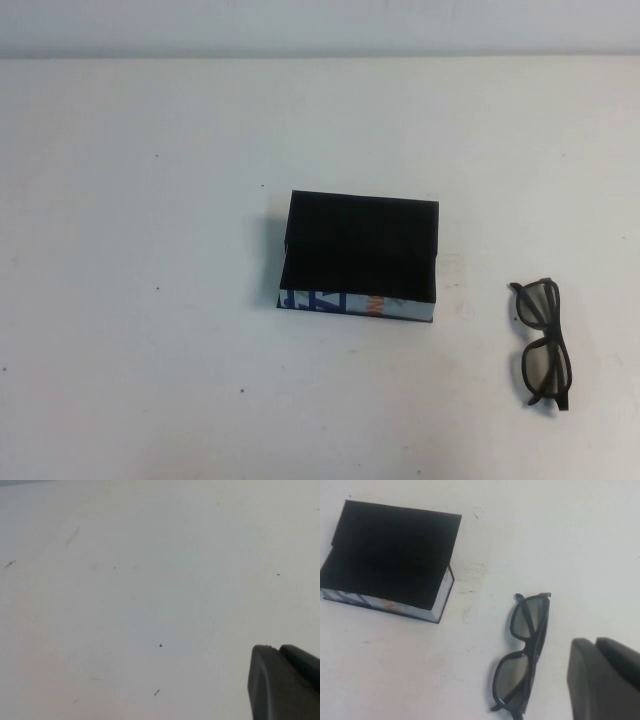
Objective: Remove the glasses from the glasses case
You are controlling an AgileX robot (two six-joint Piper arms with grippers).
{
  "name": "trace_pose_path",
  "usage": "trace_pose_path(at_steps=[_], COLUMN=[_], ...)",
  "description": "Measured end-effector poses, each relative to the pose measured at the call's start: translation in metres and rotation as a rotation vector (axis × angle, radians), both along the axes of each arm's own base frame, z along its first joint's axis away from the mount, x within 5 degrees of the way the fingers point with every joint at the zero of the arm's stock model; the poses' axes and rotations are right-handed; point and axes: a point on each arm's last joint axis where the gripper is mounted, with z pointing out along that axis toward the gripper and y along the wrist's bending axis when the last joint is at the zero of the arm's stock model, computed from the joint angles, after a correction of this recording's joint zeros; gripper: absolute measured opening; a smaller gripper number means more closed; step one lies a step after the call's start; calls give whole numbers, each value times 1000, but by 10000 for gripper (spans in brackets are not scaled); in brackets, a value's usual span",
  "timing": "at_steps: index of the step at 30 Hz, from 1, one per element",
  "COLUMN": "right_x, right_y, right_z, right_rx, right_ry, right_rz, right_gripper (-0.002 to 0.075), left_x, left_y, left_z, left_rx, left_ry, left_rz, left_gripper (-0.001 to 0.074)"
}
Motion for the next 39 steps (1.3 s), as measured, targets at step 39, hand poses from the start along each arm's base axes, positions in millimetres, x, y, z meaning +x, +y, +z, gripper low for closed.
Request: trace_pose_path(at_steps=[39], right_x=[-110], right_y=[-32], right_z=[-140], right_rx=[128], right_ry=[-395], right_rz=[-121], right_gripper=[-17], left_x=[0], left_y=[0], left_z=[0], left_rx=[0], left_ry=[0], left_rz=[0], left_gripper=[-5])
